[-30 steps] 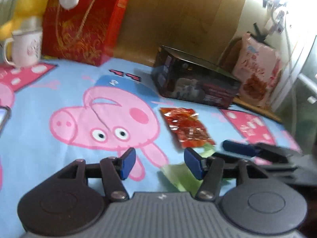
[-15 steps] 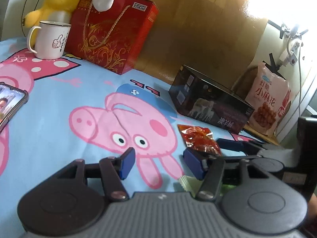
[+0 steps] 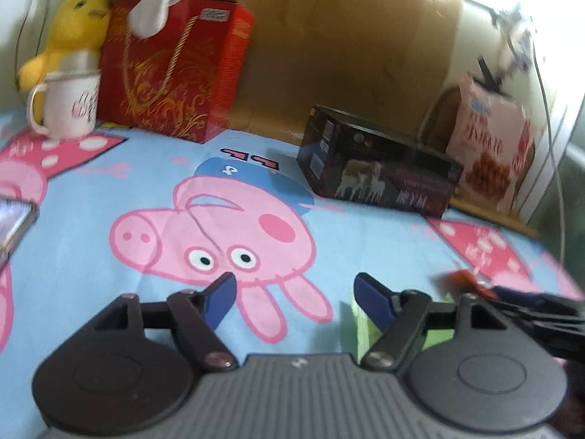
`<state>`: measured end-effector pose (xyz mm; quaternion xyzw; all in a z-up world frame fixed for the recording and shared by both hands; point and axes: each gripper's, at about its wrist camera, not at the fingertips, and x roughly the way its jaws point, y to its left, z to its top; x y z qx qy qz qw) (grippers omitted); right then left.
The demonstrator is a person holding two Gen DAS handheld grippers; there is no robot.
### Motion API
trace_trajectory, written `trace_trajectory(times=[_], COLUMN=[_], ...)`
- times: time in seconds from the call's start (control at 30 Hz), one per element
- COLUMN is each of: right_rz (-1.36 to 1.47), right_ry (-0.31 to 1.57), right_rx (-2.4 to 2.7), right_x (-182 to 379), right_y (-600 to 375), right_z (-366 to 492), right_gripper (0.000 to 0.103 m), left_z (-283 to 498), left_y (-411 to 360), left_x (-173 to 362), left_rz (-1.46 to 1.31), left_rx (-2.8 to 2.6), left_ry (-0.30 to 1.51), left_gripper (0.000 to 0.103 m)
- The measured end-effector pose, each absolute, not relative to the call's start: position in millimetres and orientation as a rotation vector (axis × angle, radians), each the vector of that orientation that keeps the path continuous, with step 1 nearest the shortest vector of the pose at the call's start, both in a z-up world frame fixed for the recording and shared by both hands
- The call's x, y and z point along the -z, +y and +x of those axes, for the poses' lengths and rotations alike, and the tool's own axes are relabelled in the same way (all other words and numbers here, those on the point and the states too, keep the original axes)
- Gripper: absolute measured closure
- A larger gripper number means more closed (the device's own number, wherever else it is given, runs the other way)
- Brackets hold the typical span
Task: Organize snacks
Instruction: 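Move the right tool to the orange spicy-strip packet and grasp it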
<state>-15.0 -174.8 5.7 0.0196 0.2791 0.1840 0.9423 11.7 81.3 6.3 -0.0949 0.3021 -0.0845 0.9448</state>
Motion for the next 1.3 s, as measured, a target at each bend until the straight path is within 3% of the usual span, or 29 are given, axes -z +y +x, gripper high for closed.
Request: trace_trajectory(times=[0.67, 1.3], right_rz=[0.049, 0.087], right_ry=[0.569, 0.567], right_rx=[-0.394, -0.391], right_x=[-3.0, -2.4], right_y=[-174.5, -179.5], right_z=[-32.9, -33.3], right_gripper=[0.024, 0.023], left_z=[13.6, 18.7], left_y=[64.5, 65.5], left_x=[-4.7, -3.6], left_rz=[-0.033, -0.020], left_rx=[0.128, 0.086], left_ry=[0.627, 0.647], left_gripper=[0.022, 0.011])
